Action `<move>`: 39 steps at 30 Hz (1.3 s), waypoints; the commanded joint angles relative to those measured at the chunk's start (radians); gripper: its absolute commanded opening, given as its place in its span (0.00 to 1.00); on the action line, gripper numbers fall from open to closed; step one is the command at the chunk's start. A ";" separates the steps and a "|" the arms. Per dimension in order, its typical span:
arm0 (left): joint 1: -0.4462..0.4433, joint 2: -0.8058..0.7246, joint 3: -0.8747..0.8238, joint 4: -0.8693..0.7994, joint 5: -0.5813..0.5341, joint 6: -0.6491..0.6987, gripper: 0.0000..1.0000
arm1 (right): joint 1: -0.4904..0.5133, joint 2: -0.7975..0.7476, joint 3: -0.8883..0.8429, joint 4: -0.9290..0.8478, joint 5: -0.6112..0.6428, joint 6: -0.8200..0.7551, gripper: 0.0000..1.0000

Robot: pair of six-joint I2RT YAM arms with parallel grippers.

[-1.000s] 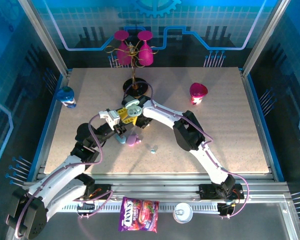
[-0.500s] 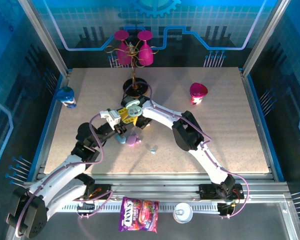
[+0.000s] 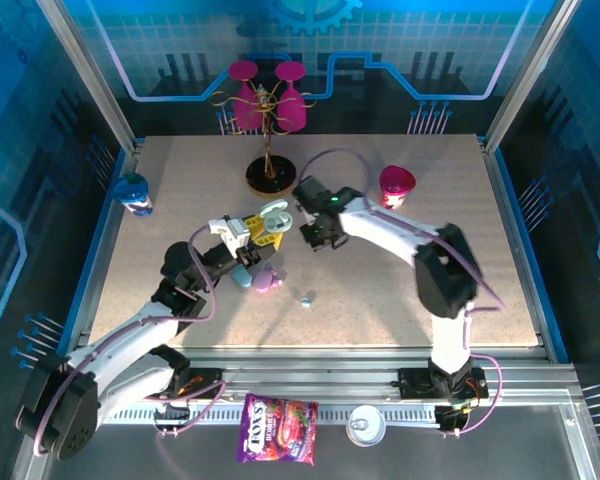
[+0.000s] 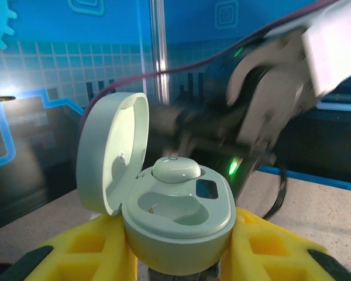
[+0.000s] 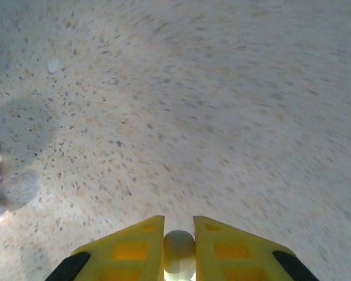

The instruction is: Insert the wireless bluetooth earbuds into the charging case

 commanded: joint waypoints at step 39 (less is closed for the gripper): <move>-0.118 0.321 0.131 0.239 -0.004 -0.100 0.27 | 0.072 -0.578 -0.346 0.631 -0.329 0.213 0.16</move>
